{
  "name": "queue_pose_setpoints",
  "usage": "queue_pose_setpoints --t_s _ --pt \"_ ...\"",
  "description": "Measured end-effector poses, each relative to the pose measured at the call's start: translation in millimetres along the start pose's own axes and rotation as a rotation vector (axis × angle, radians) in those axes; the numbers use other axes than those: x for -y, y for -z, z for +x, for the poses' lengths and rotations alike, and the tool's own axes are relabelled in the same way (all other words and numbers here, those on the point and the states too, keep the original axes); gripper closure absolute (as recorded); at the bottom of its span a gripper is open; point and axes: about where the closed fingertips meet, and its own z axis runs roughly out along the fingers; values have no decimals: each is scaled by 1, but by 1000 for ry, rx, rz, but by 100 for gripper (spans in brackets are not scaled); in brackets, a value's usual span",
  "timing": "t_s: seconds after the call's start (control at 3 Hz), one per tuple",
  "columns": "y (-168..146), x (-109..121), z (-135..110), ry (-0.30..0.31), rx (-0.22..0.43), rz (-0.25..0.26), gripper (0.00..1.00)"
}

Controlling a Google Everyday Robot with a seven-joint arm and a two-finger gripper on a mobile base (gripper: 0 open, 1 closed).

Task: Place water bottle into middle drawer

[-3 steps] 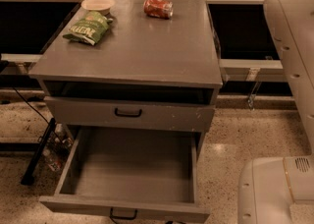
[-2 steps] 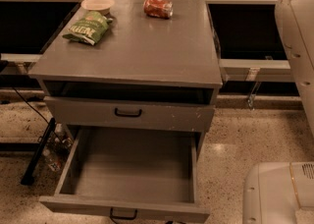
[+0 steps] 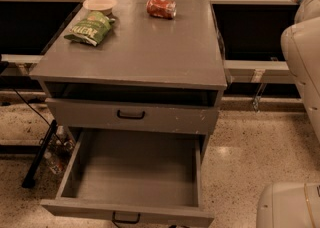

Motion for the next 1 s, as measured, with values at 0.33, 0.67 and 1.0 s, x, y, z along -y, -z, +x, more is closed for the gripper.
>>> queue_pose_setpoints --t_s 0.33,0.67,1.0 --pt "0 0 0 0 0 0 100" --pt "-3 -1 -5 -21 -8 50 100" --pt "3 3 -2 -30 -25 173 100"
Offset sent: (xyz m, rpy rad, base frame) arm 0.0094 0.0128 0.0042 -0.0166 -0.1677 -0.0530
